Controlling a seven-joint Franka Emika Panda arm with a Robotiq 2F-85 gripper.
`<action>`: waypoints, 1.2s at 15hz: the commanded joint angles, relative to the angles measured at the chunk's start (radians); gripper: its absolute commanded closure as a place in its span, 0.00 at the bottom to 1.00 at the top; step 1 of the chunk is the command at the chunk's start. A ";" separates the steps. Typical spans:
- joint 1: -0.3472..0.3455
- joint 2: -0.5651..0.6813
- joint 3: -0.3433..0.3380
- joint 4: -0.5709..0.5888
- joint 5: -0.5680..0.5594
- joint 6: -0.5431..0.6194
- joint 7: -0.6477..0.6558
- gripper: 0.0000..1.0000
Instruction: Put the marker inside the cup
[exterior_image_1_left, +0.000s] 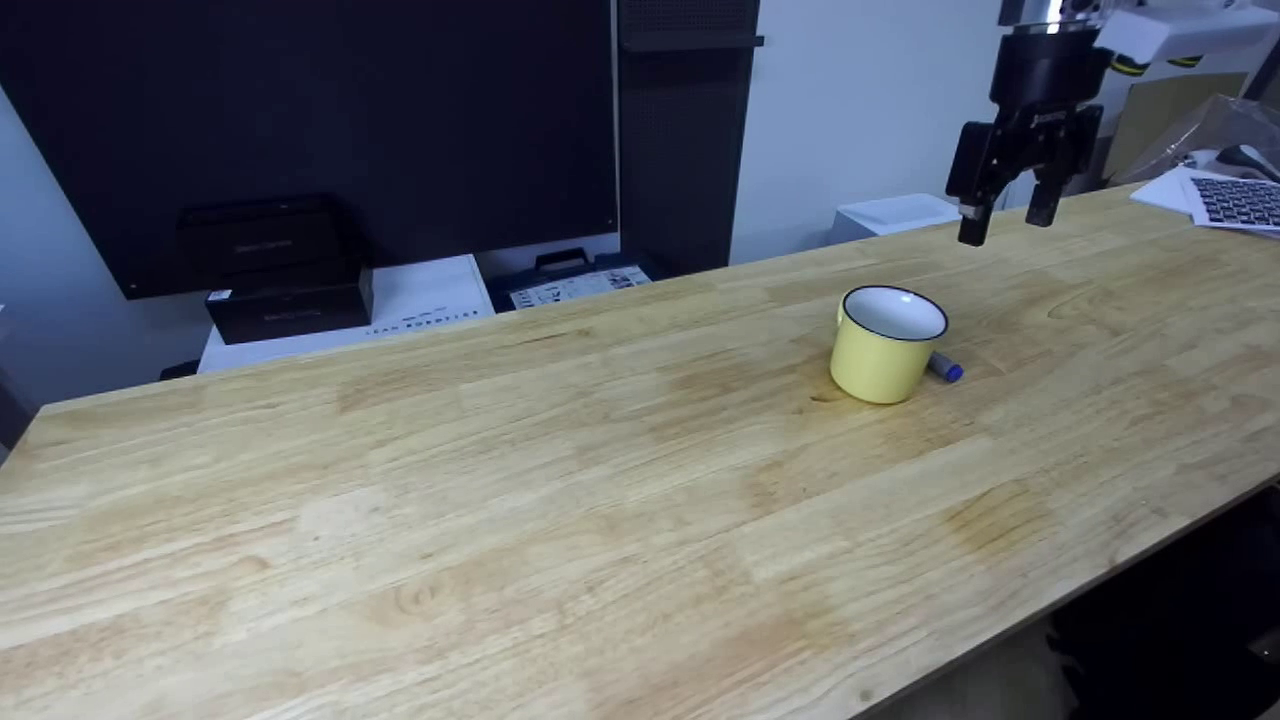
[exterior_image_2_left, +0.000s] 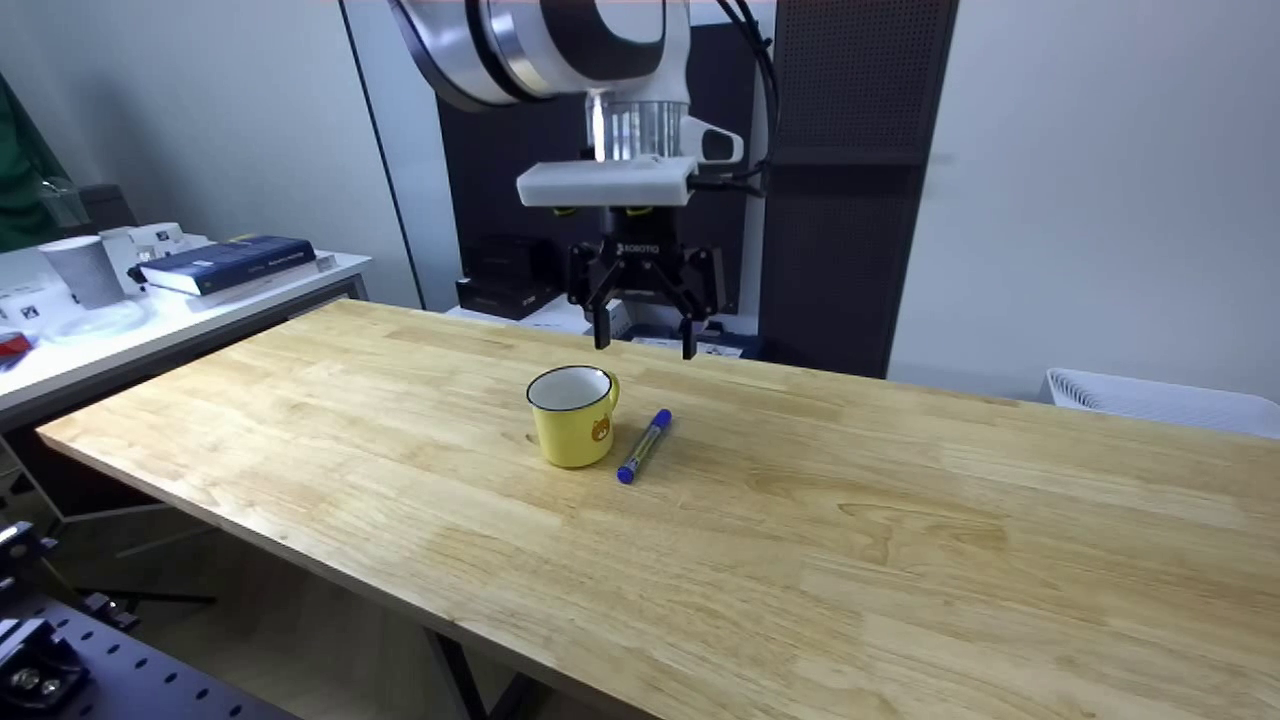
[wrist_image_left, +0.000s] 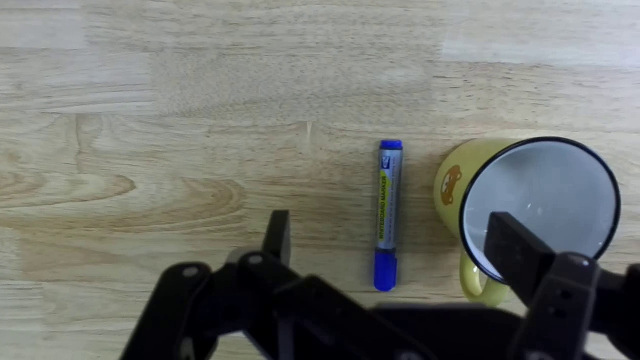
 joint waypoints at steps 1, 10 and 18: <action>-0.039 0.045 0.040 0.011 0.047 0.042 -0.079 0.00; -0.123 0.145 0.111 0.034 0.133 0.159 -0.179 0.00; -0.152 0.195 0.094 0.088 0.127 0.146 -0.157 0.00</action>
